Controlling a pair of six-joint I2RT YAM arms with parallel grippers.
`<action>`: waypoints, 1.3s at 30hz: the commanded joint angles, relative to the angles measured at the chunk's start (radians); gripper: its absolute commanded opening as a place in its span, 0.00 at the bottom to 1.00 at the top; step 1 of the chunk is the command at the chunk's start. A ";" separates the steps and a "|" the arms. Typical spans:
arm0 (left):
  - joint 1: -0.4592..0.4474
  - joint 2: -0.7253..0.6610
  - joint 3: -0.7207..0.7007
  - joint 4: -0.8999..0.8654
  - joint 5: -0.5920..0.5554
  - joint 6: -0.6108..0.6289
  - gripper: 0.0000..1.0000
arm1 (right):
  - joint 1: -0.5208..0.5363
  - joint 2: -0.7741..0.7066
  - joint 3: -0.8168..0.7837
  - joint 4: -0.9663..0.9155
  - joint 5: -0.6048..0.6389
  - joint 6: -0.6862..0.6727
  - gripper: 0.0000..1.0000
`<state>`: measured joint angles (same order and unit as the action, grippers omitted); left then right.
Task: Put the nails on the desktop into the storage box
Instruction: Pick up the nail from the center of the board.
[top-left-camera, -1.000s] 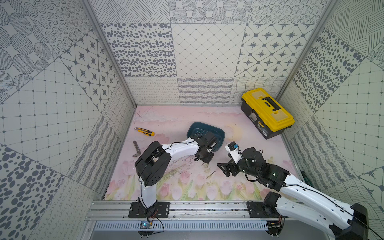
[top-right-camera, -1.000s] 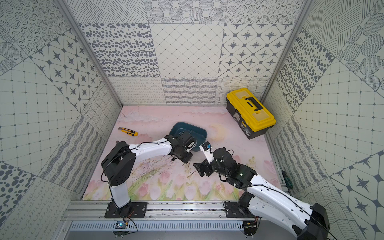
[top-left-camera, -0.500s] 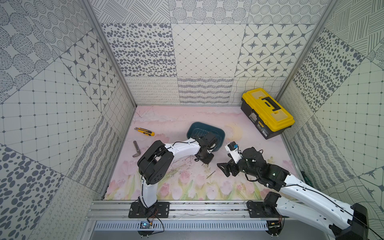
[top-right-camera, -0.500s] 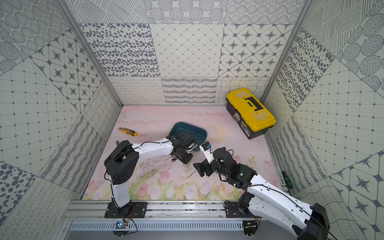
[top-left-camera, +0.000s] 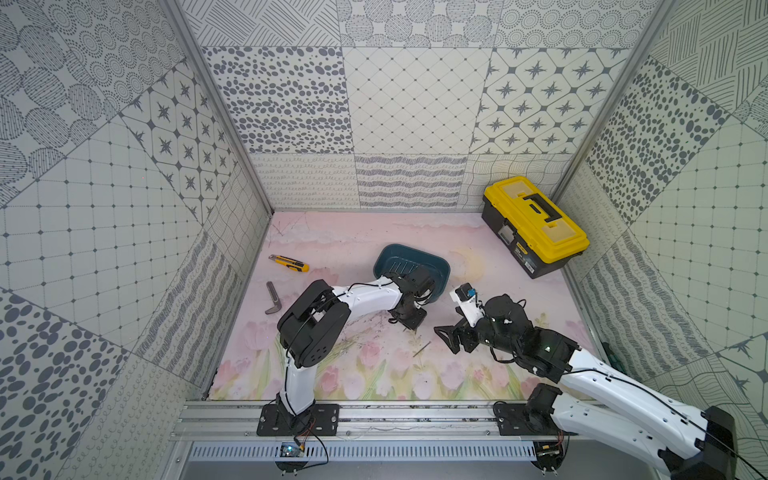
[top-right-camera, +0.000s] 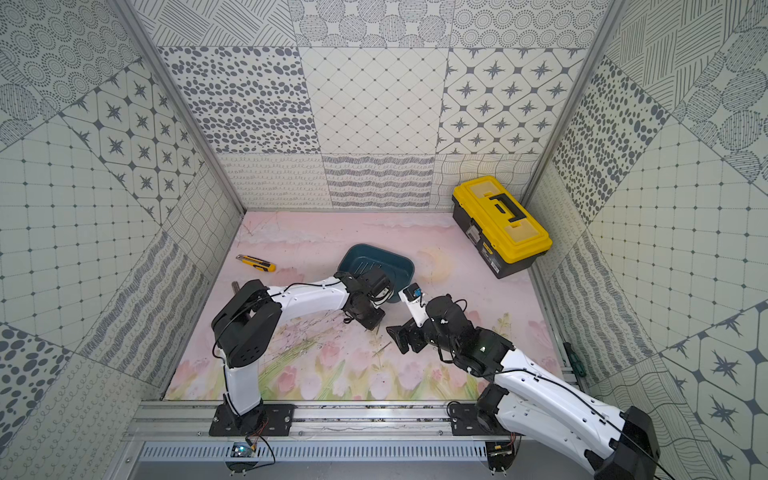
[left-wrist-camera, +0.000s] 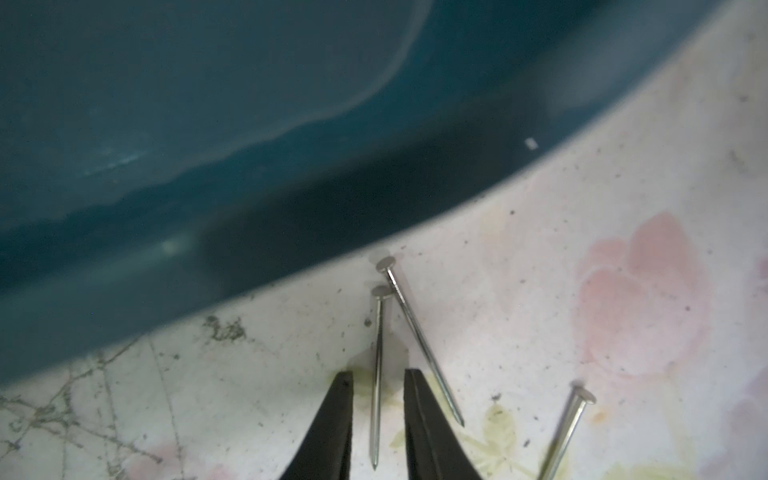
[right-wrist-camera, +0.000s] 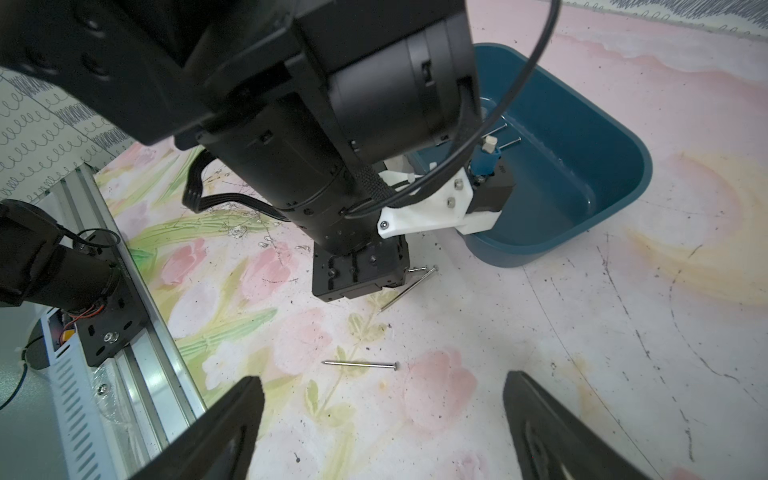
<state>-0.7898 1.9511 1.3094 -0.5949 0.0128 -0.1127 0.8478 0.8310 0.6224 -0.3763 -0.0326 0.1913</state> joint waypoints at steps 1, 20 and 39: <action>0.009 0.017 0.012 -0.037 -0.018 0.011 0.25 | 0.007 0.001 -0.012 0.050 0.013 -0.014 0.96; -0.024 0.050 0.005 -0.060 -0.069 0.006 0.10 | 0.006 -0.019 -0.028 0.054 0.028 -0.026 0.97; 0.002 -0.063 -0.012 -0.066 -0.065 -0.038 0.00 | 0.007 -0.078 -0.029 0.071 0.023 -0.049 0.97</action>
<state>-0.7994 1.9263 1.2873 -0.5888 -0.0723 -0.1322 0.8478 0.7856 0.5999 -0.3557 -0.0139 0.1642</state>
